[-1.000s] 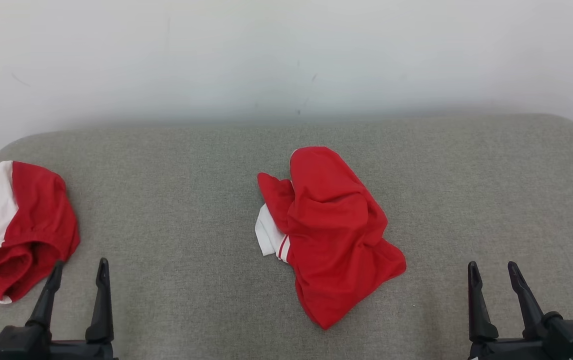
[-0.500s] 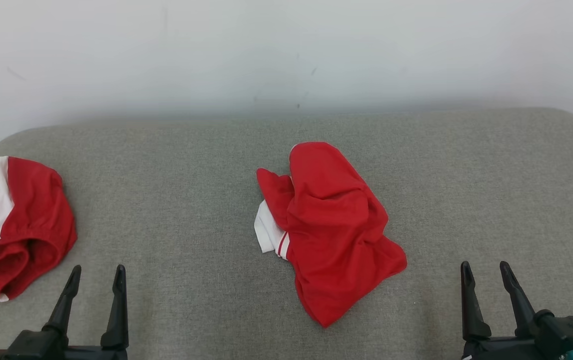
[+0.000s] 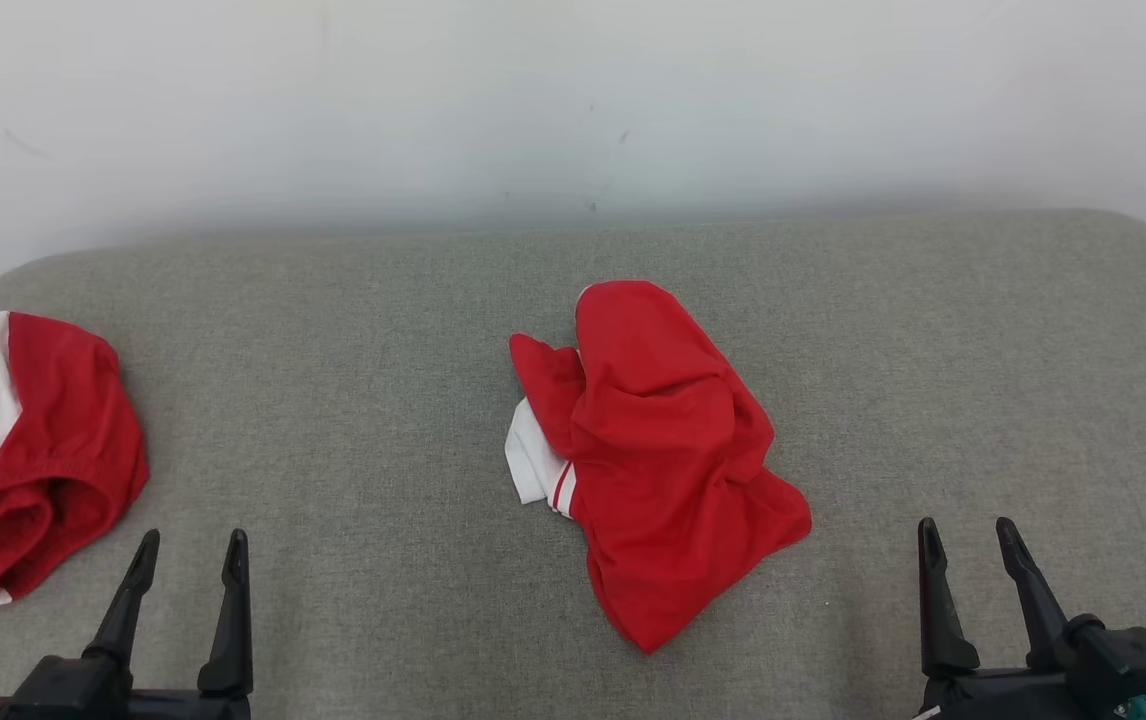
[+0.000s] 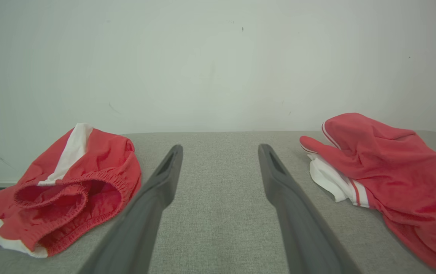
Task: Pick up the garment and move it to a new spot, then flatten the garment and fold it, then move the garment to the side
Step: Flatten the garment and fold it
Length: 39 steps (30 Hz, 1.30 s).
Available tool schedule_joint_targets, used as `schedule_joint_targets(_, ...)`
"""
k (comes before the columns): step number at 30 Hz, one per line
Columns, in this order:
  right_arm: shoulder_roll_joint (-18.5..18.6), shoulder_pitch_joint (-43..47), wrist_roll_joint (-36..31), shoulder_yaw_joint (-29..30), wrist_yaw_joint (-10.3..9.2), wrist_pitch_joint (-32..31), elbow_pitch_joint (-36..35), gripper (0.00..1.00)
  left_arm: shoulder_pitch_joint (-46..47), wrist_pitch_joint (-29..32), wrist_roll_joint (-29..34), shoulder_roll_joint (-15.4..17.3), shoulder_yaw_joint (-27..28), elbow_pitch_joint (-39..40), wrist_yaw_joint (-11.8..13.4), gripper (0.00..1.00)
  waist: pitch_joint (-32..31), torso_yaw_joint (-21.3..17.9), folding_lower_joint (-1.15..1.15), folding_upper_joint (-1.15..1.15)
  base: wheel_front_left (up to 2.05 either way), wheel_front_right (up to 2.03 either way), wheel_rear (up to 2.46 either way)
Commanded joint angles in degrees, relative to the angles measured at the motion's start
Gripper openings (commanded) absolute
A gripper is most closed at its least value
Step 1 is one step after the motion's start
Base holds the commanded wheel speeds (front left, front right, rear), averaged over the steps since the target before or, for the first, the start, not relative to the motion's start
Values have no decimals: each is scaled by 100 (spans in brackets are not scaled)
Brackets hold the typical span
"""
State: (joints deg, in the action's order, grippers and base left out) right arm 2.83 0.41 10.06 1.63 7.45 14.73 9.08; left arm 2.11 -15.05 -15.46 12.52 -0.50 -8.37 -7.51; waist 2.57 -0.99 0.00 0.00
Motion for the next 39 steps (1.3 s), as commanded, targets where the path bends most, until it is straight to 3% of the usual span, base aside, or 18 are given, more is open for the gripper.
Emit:
schedule_joint_targets(1, 10, -23, -14, -6, 8, 34, -2, 100, -6, -19, 74, -13, 26, 18, 6, 100, -3, -1, 0, 0, 0, 0, 0)
schedule_joint_targets(39, 10, 75, -68, -66, 8, 1, 11, 100, -16, -19, 191, 21, 66, -195, 6, 100, -107, -104, 0, 0, 0, 0, 0)
